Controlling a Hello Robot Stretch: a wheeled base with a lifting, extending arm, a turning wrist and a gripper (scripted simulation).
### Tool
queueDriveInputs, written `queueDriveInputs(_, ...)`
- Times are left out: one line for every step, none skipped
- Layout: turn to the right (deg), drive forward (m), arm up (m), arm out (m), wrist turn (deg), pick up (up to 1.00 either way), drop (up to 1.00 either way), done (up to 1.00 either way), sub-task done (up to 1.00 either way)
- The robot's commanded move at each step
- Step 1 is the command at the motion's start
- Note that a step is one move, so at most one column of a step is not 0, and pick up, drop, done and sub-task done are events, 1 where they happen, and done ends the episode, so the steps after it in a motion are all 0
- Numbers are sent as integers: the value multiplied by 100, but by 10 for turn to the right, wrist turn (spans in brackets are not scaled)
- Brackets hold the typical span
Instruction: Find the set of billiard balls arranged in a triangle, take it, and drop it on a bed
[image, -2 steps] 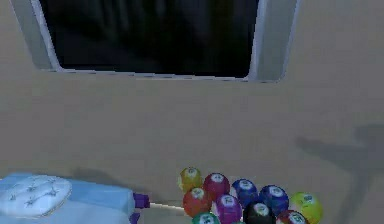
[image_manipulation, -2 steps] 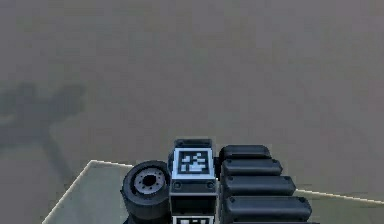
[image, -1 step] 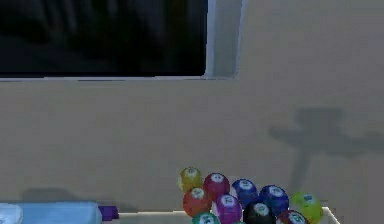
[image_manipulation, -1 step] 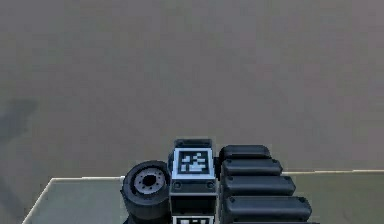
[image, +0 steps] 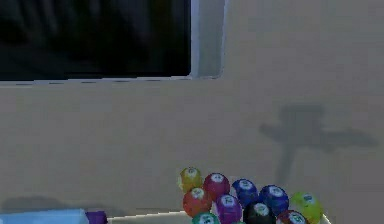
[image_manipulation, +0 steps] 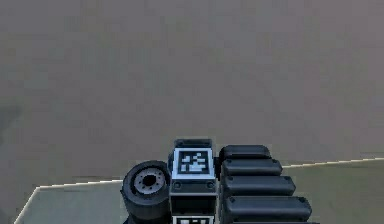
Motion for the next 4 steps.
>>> queueDriveInputs(-90,0,0,0,0,0,0,0,0)
queueDriveInputs(-450,0,0,0,0,0,0,0,0)
queueDriveInputs(-450,0,0,0,0,0,0,0,0)
queueDriveInputs(-150,0,0,0,0,0,0,0,0)
